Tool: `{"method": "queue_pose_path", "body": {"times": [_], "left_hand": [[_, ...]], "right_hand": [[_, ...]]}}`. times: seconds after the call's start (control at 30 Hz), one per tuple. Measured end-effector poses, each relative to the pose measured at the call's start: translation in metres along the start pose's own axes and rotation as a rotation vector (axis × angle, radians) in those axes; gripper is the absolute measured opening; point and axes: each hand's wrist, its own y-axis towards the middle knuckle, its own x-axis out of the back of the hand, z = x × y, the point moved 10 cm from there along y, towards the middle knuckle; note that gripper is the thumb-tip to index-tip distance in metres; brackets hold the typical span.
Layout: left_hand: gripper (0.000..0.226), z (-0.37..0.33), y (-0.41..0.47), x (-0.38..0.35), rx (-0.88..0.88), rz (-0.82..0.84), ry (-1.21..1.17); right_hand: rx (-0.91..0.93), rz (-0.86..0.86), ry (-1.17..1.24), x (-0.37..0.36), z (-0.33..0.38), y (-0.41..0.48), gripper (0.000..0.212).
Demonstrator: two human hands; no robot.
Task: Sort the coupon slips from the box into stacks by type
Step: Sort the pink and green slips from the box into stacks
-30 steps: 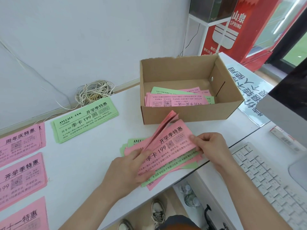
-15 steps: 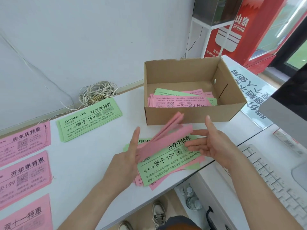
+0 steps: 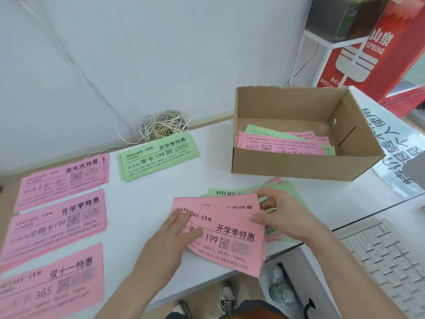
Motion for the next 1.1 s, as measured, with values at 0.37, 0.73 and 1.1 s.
{"method": "queue_pose_path", "body": {"times": [0.37, 0.73, 1.1], "left_hand": [[0.068, 0.052, -0.024, 0.032, 0.556, -0.174, -0.921], [0.029, 0.104, -0.103, 0.078, 0.869, -0.647, -0.958], [0.035, 0.120, -0.142, 0.073, 0.937, -0.653, -1.029]], "right_hand": [[0.132, -0.071, -0.004, 0.004, 0.029, 0.009, 0.032], [0.463, -0.076, 0.044, -0.051, 0.113, 0.006, 0.036], [0.348, 0.064, 0.008, -0.096, 0.117, 0.031, 0.019]]}}
